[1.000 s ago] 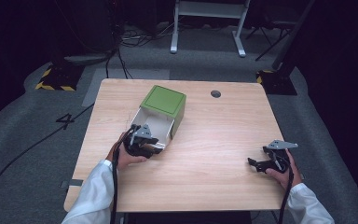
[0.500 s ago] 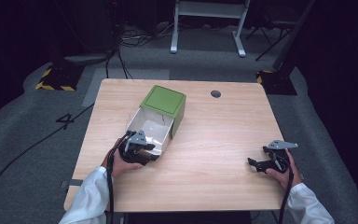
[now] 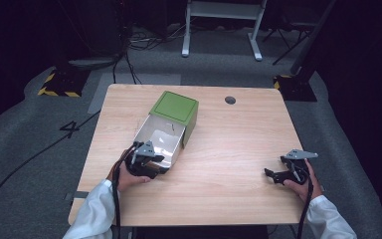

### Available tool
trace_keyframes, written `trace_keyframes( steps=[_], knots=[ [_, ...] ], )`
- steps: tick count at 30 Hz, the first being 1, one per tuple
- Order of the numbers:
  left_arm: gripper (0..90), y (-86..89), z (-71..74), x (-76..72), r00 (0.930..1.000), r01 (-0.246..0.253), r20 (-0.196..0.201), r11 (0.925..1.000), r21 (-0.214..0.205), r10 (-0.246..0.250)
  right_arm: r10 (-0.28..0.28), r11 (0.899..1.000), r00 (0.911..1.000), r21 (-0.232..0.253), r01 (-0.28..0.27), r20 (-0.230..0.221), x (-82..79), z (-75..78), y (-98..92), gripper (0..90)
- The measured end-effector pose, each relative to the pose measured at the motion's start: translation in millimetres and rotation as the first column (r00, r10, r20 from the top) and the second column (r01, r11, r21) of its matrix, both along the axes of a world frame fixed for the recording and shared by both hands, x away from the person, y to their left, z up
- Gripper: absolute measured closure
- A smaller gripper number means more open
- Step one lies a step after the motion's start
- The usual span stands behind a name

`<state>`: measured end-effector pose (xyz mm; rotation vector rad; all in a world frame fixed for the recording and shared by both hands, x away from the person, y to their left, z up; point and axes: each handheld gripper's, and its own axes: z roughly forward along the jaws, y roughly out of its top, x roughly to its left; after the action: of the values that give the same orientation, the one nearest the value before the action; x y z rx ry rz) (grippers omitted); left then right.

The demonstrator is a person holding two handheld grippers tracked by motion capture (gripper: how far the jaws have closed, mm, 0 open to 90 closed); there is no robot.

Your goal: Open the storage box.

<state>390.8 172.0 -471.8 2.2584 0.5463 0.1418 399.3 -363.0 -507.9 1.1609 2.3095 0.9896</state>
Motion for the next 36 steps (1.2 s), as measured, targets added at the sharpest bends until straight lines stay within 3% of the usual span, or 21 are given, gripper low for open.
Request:
trace_keyframes(
  steps=[5, 13, 16, 23, 27, 36],
  knots=[
    [43.9, -0.3, -6.5, -1.9, 0.9997, -0.002, -0.023, 0.9997, 0.025, 0.003, 0.0, 1.0, 1.0, 0.0, 0.0, 0.0, 0.0, 0.0, 0.0, 5.9],
    [42.8, -1.8, -7.8, -0.6, 0.9996, -0.003, -0.028, 0.9997, 0.026, 0.003, 0.0, 1.0, 1.0, 0.001, 0.0, -0.001, 0.1, 0.0, 0.1, 5.9],
    [36.2, -1.3, -7.0, -0.7, 0.9997, -0.01, -0.02, 0.9995, 0.03, 0.011, 0.0, 1.0, 1.0, 0.0, 0.0, -0.001, 0.1, 0.0, 0.1, 5.9],
    [26.5, 3.5, 0.4, -2.3, 0.9988, -0.049, 0.005, 0.9988, -0.006, 0.049, 0.0, 1.0, 1.0, 0.0, 0.0, -0.001, 0.1, 0.0, 0.1, 5.9],
    [19.4, 8.2, 5.7, -7.0, 0.9952, -0.092, 0.03, 0.9956, -0.019, 0.093, 0.0, 1.0, 1.0, 0.0, 0.0, 0.0, 0.1, 0.0, 0.1, 5.8],
    [16.7, 21.4, 14.5, -20.6, 0.983, -0.16, 0.087, 0.9867, -0.029, 0.162, 0.0, 1.0, 1.0, 0.0, 0.0, -0.001, 0.1, 0.0, 0.1, 5.9]
  ],
)
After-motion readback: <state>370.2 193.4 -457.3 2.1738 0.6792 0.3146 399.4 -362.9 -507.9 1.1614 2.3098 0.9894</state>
